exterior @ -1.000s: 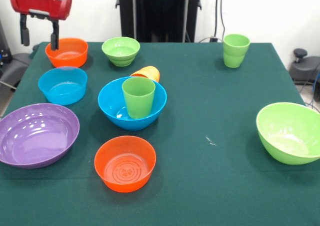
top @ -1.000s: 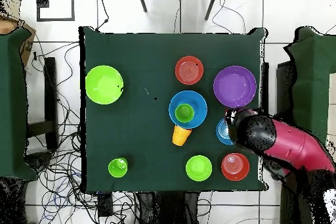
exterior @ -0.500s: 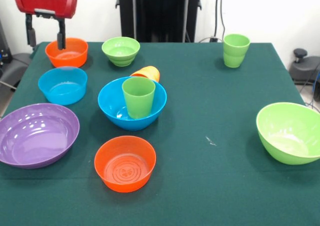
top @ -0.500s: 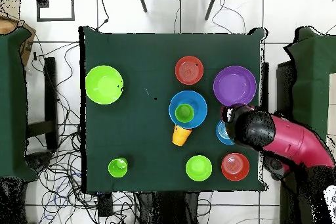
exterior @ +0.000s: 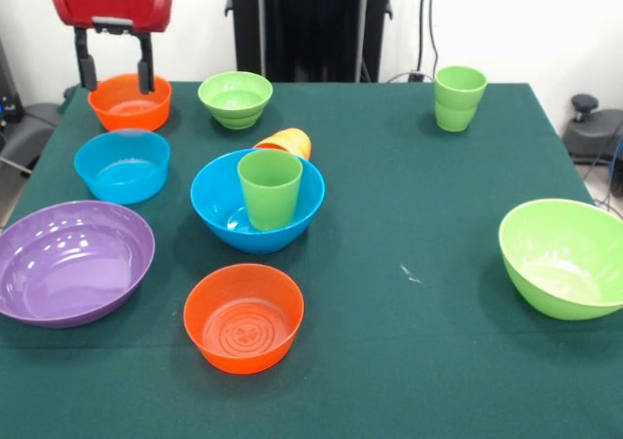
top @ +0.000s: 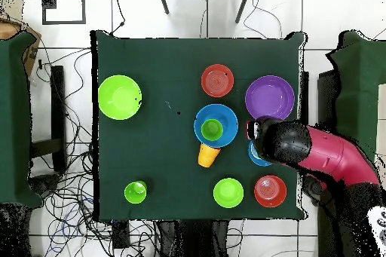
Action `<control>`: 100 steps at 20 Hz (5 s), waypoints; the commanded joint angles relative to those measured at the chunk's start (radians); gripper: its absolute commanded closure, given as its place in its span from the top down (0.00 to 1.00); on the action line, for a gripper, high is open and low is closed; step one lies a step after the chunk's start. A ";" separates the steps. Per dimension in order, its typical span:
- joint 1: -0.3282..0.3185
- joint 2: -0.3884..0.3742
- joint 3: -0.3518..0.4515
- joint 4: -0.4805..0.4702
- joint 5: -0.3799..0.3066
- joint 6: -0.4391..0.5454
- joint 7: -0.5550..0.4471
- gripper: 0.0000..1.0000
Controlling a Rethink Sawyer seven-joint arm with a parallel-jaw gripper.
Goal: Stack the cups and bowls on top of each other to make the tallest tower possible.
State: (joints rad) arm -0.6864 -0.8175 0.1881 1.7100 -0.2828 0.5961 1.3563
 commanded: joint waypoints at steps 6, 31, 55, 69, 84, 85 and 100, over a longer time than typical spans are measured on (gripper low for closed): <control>0.004 0.030 0.092 -0.041 -0.029 0.111 -0.053 1.00; -0.044 0.043 0.145 -0.036 -0.005 0.048 0.004 1.00; -0.026 0.067 0.122 -0.064 0.007 0.025 0.067 1.00; 0.049 0.150 0.074 -0.147 -0.023 0.035 0.112 1.00; 0.124 0.249 -0.006 -0.183 -0.062 -0.029 0.149 1.00; 0.129 0.262 -0.010 -0.188 -0.059 -0.037 0.155 1.00; 0.150 0.349 -0.030 -0.189 -0.047 -0.176 0.141 1.00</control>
State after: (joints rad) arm -0.5655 -0.5371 0.1588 1.5544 -0.2866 0.5086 1.3563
